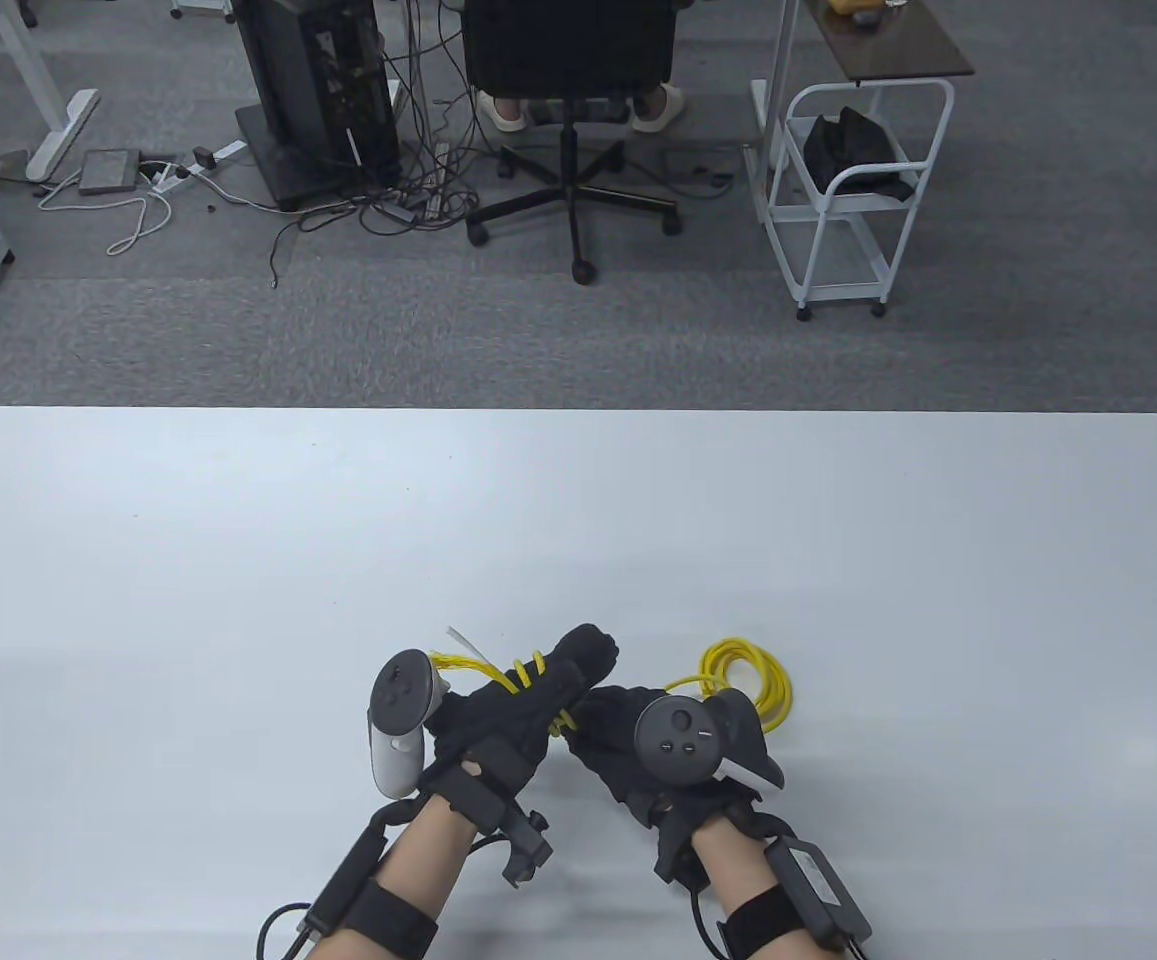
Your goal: Coil the rope
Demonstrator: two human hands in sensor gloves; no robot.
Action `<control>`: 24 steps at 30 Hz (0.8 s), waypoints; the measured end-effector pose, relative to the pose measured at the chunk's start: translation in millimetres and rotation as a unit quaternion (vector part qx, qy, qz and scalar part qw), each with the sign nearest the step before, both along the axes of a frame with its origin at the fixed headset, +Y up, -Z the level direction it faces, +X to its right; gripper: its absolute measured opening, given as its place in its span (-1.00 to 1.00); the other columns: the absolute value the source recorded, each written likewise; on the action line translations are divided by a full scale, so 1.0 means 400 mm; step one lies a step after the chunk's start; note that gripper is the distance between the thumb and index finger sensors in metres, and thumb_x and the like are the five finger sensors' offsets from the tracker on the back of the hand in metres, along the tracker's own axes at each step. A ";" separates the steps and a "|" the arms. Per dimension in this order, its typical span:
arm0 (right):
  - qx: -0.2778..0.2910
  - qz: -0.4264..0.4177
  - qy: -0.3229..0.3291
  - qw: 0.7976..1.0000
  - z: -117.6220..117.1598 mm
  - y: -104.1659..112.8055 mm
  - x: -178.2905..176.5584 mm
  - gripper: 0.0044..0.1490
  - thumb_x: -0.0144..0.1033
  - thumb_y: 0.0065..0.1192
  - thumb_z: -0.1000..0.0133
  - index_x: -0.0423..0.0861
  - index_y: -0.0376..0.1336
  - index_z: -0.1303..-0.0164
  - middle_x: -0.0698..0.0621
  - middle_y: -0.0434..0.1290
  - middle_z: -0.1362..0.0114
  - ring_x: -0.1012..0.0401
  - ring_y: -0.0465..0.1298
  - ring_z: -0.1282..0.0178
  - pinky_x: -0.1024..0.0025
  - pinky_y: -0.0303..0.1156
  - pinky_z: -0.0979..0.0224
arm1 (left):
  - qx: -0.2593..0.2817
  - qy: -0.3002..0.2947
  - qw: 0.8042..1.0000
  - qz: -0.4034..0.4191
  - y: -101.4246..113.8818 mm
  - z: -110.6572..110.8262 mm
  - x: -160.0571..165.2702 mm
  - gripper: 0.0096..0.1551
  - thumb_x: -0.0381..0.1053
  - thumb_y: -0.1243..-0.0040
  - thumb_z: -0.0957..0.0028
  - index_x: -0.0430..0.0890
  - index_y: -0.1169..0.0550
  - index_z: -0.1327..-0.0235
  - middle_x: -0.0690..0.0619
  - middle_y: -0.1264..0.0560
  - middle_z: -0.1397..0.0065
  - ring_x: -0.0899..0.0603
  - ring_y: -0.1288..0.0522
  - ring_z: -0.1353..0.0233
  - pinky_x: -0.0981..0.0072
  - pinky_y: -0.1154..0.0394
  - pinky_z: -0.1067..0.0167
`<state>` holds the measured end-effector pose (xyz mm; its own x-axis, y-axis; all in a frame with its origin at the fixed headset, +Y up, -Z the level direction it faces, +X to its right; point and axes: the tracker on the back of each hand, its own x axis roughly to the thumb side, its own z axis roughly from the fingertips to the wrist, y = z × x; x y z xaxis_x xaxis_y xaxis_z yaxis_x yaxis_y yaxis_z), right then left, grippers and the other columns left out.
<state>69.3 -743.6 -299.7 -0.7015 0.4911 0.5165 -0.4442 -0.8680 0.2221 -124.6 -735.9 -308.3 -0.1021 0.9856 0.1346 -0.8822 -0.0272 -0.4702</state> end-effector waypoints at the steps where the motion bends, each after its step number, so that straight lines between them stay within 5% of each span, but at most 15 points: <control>1: -0.002 0.002 0.000 1.000 0.000 -0.001 0.000 -0.48 -0.11 0.10 -0.27 -0.07 0.29 -0.37 -0.20 0.35 -0.51 -0.20 0.42 -0.39 -0.40 0.16 -0.45 | 0.002 0.000 1.000 -0.003 0.001 0.000 0.000 -0.48 0.29 -0.09 -0.22 0.20 -0.51 -0.42 0.05 -0.51 -0.60 -0.15 -0.52 -0.54 0.14 -0.39 -0.47; 11: -0.018 0.042 -0.040 0.998 -0.018 -0.013 0.026 -0.47 -0.14 0.08 -0.27 -0.10 0.27 -0.40 -0.22 0.33 -0.53 -0.21 0.40 -0.41 -0.42 0.14 -0.45 | -0.024 -0.045 0.998 0.039 -0.013 -0.002 0.012 -0.39 0.21 0.09 -0.30 -0.02 -0.49 -0.49 -0.14 -0.62 -0.45 -0.20 -0.67 -0.34 0.12 -0.51 -0.31; 24: 0.020 0.016 -0.099 0.995 -0.035 0.013 0.084 -0.48 -0.13 0.14 -0.25 -0.08 0.28 -0.37 -0.20 0.34 -0.52 -0.20 0.41 -0.41 -0.42 0.15 -0.45 | -0.050 -0.185 0.976 -0.101 -0.037 -0.008 0.048 -0.35 0.31 0.12 -0.30 -0.02 -0.67 -0.30 -0.17 -0.73 -0.29 -0.23 -0.73 -0.20 0.09 -0.56 -0.19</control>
<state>102.9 -738.4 -313.8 -0.8069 0.4480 0.3850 -0.4471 -0.8892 0.0977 -105.2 -750.8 -311.6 0.0718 0.9971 0.0264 -0.6444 0.0665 -0.7618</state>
